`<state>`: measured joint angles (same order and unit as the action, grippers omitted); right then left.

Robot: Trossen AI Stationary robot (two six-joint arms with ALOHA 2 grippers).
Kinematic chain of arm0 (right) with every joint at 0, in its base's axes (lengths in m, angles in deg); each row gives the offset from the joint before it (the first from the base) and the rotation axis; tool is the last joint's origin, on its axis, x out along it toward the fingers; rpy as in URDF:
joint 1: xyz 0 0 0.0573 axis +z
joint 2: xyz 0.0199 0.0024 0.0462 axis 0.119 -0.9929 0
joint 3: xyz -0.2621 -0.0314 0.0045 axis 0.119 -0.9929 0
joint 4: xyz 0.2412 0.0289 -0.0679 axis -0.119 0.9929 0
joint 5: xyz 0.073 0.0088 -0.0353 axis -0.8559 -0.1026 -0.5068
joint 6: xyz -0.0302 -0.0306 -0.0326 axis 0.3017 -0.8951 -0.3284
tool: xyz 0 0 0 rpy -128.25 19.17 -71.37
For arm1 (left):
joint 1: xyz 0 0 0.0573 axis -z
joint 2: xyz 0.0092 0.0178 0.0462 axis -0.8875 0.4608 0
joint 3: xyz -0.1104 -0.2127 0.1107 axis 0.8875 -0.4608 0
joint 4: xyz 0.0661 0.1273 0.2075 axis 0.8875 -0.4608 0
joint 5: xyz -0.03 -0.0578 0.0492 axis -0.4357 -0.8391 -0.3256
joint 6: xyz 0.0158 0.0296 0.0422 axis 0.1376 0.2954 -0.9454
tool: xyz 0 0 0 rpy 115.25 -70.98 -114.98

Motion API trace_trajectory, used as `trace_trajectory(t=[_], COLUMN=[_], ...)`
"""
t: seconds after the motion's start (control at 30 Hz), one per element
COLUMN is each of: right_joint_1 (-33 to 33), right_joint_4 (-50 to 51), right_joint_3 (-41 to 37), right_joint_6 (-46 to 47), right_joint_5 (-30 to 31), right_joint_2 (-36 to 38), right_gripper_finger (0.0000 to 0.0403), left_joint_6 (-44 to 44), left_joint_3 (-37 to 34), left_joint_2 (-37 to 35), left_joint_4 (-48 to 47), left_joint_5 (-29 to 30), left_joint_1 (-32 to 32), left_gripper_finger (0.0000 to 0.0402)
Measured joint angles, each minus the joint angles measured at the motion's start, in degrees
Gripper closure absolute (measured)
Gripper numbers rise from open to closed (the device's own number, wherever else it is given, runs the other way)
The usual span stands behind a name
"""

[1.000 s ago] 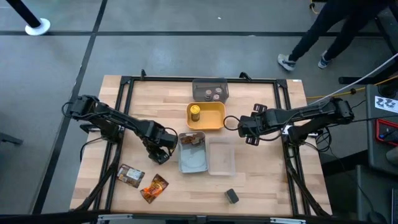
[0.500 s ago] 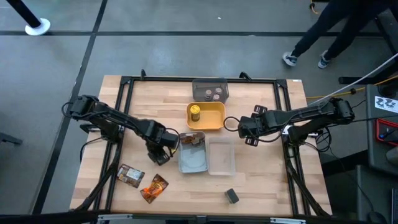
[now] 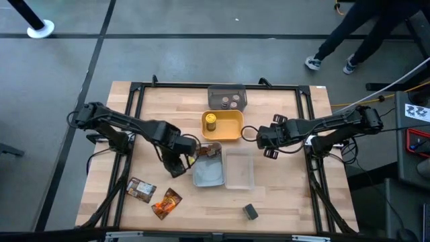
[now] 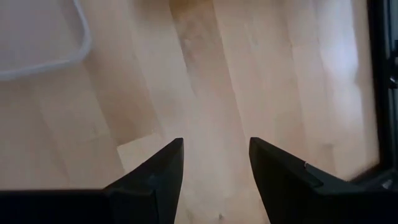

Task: Sort spices by type
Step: Put the left black seasoning can into the transparent bin

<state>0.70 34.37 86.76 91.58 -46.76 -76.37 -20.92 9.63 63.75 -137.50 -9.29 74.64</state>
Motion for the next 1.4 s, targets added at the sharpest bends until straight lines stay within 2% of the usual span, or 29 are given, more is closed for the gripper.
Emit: trace_trajectory(t=[0.13,0.27,0.43,0.6,0.77,1.17,1.4], right_joint_1=[0.0,0.0,-0.07,-0.05,-0.07,-0.07,-0.07], right_joint_4=[-0.9,-1.09,-1.01,1.05,2.44,2.44,1.07], right_joint_3=[0.02,0.02,0.02,0.04,0.04,0.07,0.11], right_joint_6=[-0.86,-1.81,-1.84,-3.75,-3.73,-2.82,-2.73], right_joint_5=[-2.46,-2.82,-3.01,-4.62,-4.62,-1.37,-0.35], right_joint_2=[0.0,0.0,0.0,0.31,4.07,16.44,20.05], right_gripper_finger=[0.0219,0.022,0.022,0.0219,0.0219,0.0219,0.0219], left_joint_6=[-0.06,-2.97,-10.39,-17.0,-22.97,-36.19,-40.34], left_joint_3=[7.09,11.03,11.18,11.18,11.21,23.53,28.83], left_joint_2=[-0.04,-0.07,1.11,5.51,10.6,25.75,32.53], left_joint_4=[1.62,10.4,24.74,30.86,36.44,37.0,31.61], left_joint_5=[1.48,4.44,4.3,1.66,-2.29,-2.75,-1.13], left_joint_1=[-0.51,-2.01,-4.92,-8.22,-10.97,-11.78,-11.58], left_gripper_finger=[0.0292,0.0292,0.0292,0.0292,0.0292,0.0292,0.0292])
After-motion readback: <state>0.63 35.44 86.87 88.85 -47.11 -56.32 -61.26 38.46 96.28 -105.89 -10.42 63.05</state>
